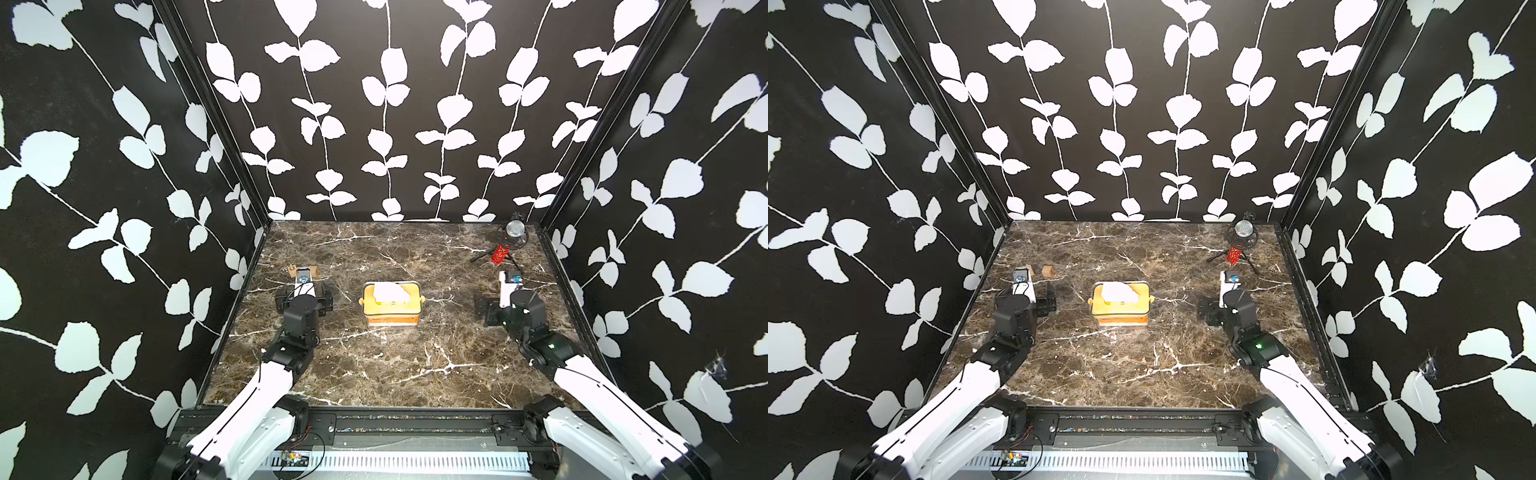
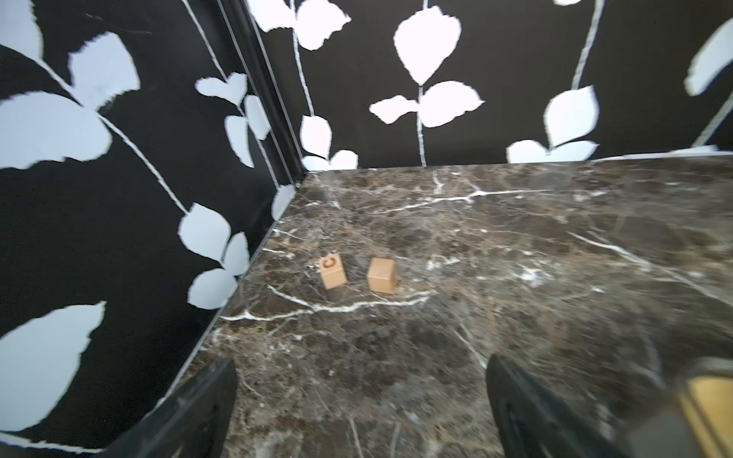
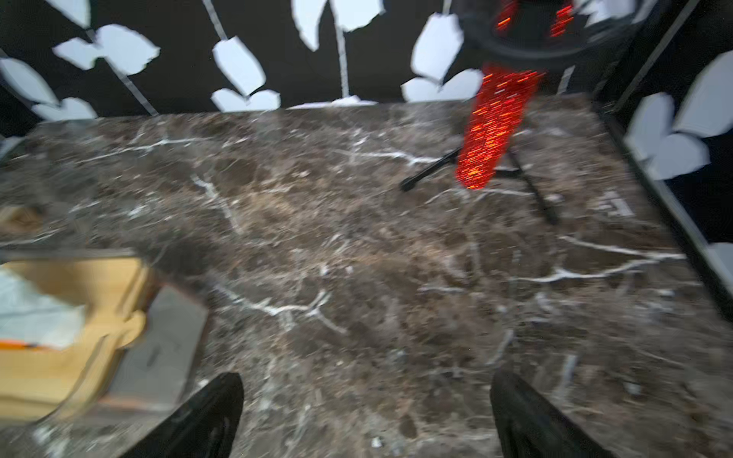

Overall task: Put the tissue paper into the tissue box
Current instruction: Reset both arms

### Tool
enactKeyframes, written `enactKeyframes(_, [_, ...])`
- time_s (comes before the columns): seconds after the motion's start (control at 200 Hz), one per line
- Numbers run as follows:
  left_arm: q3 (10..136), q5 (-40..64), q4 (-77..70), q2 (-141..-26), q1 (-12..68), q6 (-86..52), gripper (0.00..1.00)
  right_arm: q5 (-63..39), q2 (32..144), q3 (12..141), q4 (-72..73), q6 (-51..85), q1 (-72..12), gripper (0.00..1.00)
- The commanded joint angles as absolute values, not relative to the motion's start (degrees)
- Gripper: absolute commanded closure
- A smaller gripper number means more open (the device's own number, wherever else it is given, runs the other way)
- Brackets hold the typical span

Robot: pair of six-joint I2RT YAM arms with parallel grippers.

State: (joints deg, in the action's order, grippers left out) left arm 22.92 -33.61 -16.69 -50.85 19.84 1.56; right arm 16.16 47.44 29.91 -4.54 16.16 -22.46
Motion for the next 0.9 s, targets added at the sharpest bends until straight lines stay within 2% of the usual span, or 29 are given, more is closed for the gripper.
enactKeyframes(0.0, [20.8,-37.0,-28.9,-56.1,18.2,5.9,0.01,29.5,47.1,24.5,5.4,8.6,-19.9,0.0])
enactKeyframes(0.12, [18.6,-37.8,-39.7,-64.2,16.4,6.9,0.01,31.6,51.2,20.2,15.8,4.8,-15.4,0.0])
enactKeyframes(0.345, [16.2,-34.4,-53.1,-77.1,13.6,6.2,0.01,23.3,68.8,14.7,42.1,-2.9,-7.9,0.0])
enactKeyframes(0.39, [15.9,-33.9,-56.6,-78.8,13.4,7.8,0.01,22.4,71.1,16.2,42.7,-4.0,-7.7,0.0])
enactKeyframes(0.475, [16.1,-31.5,-56.4,-79.7,11.9,6.8,0.02,18.4,75.4,17.1,48.0,-4.2,-6.5,0.0])
enactKeyframes(0.57, [16.0,-27.4,-59.1,-82.7,9.2,5.1,0.01,15.7,78.5,19.4,47.6,-2.7,-5.7,0.0])
enactKeyframes(0.635, [16.6,-24.8,-61.5,-85.3,8.4,6.0,0.01,15.1,83.0,18.1,54.1,-2.4,-5.6,0.0])
enactKeyframes(0.72, [18.7,-19.8,-56.0,-85.2,8.2,6.9,0.01,15.1,90.0,16.0,66.7,-3.1,-5.6,0.0])
enactKeyframes(0.82, [18.2,-19.0,-65.6,-91.6,8.2,8.9,0.01,14.5,86.9,19.0,55.1,-2.4,-5.4,0.0])
enactKeyframes(0.895, [20.1,-19.5,-55.6,-88.4,8.2,6.7,0.01,14.5,88.2,20.5,54.5,-2.4,-5.1,0.0])
